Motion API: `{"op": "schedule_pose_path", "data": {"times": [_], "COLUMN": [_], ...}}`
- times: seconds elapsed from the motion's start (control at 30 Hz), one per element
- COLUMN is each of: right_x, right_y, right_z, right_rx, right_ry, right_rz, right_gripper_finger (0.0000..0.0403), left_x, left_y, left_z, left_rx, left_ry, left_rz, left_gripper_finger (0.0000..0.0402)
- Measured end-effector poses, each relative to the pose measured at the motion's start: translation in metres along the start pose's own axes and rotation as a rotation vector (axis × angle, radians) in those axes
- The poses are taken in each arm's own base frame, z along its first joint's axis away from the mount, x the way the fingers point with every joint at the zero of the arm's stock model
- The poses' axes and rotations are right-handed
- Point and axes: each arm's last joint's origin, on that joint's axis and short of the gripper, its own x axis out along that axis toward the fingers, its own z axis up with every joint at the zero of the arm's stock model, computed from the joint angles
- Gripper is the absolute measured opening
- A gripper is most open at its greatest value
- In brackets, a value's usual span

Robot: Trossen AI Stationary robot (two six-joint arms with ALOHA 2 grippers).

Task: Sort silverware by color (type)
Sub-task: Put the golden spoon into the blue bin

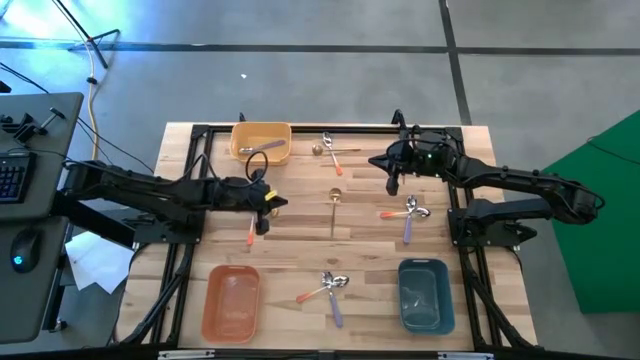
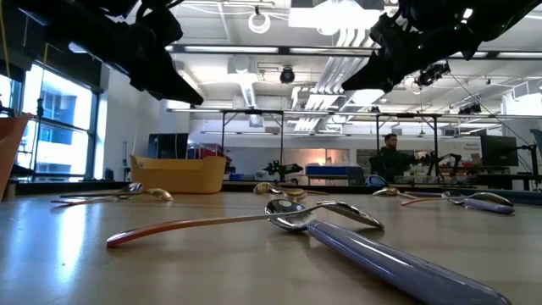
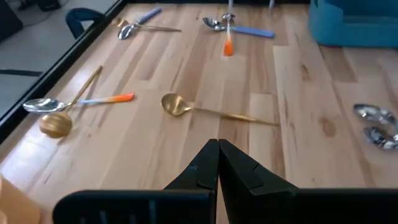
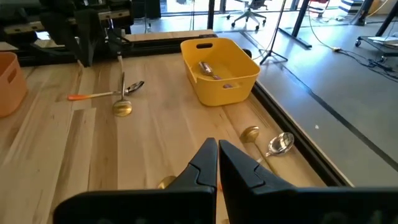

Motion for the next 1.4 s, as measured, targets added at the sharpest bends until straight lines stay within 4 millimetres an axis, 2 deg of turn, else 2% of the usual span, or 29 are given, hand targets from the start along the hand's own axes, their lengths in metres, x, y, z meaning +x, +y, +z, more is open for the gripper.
{"op": "schedule_pose_path", "data": {"times": [0.17,0.3,0.57,0.77,0.93,1.2,1.4], "right_x": [0.002,0.006,0.02,0.02,0.02,0.02,0.02], "right_y": [-0.002,0.0,0.01,0.013,0.013,0.013,0.013], "right_z": [0.002,-0.002,-0.007,-0.004,-0.003,-0.002,0.0], "right_rx": [0.025,0.051,-0.012,-0.053,-0.079,-0.09,-0.103], "right_ry": [-0.02,0.013,0.031,0.006,-0.011,-0.014,-0.036], "right_rz": [-0.052,-0.047,0.001,0.012,0.01,0.009,0.006], "right_gripper_finger": [0.0,0.0,0.0,0.0,0.0,0.0,0.0], "left_x": [0.001,0.0,-0.006,-0.014,-0.02,-0.033,-0.031], "left_y": [-0.003,-0.01,-0.026,-0.038,-0.053,-0.066,-0.067], "left_z": [0.006,0.006,0.014,0.02,0.015,-0.004,-0.013], "left_rx": [-0.02,0.002,0.063,0.068,0.106,0.022,0.022], "left_ry": [0.017,0.073,0.161,0.213,0.243,0.428,0.473], "left_rz": [-0.057,-0.086,-0.124,-0.156,-0.2,-0.202,-0.047], "left_gripper_finger": [0.0007,0.0032,0.0086,0.0098,0.009,0.0098,0.013]}}
